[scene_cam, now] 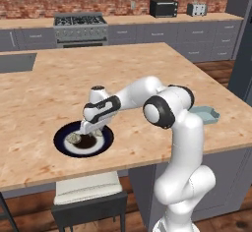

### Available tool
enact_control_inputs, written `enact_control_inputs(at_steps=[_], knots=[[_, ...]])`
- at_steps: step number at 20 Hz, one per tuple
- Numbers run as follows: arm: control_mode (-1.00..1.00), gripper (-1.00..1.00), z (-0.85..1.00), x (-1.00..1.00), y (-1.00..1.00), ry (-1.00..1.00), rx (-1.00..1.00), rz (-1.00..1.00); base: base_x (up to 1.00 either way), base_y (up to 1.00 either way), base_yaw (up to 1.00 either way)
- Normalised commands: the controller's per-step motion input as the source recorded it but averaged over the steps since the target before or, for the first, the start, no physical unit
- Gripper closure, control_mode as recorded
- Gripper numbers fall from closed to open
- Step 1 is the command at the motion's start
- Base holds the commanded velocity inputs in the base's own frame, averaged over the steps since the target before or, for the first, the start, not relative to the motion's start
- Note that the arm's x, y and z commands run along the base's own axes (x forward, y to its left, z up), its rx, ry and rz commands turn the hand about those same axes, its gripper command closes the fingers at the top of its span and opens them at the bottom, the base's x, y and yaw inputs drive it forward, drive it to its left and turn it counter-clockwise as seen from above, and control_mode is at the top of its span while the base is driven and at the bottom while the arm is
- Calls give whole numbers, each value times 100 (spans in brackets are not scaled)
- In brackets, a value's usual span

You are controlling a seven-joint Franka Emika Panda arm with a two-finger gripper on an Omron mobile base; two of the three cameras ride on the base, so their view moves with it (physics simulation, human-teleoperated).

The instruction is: Place two dumplings into each of the tupperware containers and then place the containers in the fridge.

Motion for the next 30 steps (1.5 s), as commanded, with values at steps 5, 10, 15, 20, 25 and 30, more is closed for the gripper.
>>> enact_control_inputs(at_steps=[5, 10, 15, 20, 25, 30], knots=[[-100, 100, 17, 0, 0, 0, 0, -3, 0, 0, 0], [-100, 100, 53, -1, -46, 1, 0, -10, 0, 0, 0], [-100, 100, 37, -3, -87, 2, 0, -16, 0, 0, 0], [-100, 100, 11, 0, -96, 1, -1, -17, 0, 0, 0], [-100, 100, 9, -2, -100, 3, 0, -16, 0, 0, 0], [-100, 100, 5, -9, -100, 0, 0, -6, 0, 0, 0]])
